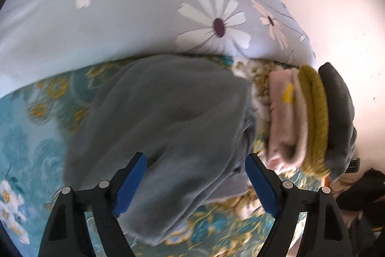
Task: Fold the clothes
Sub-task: 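Grasp the folded grey sweatpants with the left gripper and lift them, then lift the grey sweatpants with the left gripper, letting them unfold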
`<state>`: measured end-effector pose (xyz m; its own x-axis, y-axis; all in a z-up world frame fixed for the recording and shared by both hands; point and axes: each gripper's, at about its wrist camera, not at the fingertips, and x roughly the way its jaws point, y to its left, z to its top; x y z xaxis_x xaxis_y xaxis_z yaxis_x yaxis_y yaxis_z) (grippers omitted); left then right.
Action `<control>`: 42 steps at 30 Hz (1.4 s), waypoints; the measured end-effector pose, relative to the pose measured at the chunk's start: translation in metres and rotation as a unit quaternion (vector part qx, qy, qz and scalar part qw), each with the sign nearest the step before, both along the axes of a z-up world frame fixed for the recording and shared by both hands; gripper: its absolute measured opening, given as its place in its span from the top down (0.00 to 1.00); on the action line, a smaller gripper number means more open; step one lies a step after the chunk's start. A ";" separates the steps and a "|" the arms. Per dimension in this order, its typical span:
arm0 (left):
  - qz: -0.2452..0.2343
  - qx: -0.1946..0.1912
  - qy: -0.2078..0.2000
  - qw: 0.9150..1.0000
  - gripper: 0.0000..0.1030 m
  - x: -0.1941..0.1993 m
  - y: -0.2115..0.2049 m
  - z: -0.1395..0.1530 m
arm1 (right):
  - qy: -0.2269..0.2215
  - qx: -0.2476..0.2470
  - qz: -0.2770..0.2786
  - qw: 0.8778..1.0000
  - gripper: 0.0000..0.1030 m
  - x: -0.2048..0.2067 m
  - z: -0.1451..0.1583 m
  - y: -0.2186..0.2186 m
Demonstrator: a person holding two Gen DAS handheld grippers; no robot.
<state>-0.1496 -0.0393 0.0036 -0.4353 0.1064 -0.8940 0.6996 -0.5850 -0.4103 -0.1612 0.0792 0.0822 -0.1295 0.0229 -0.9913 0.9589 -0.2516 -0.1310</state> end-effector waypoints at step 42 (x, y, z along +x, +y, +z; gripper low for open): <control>0.228 -0.179 0.112 0.950 0.92 0.335 0.087 0.318 | -0.188 -0.221 -0.037 0.956 0.04 0.084 0.111 0.081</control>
<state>0.1858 0.0475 0.3220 -0.5475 -0.4326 -0.7163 0.8321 -0.3723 -0.4111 -0.0768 0.1604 0.1935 0.2243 -0.4133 -0.8826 0.8945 -0.2722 0.3547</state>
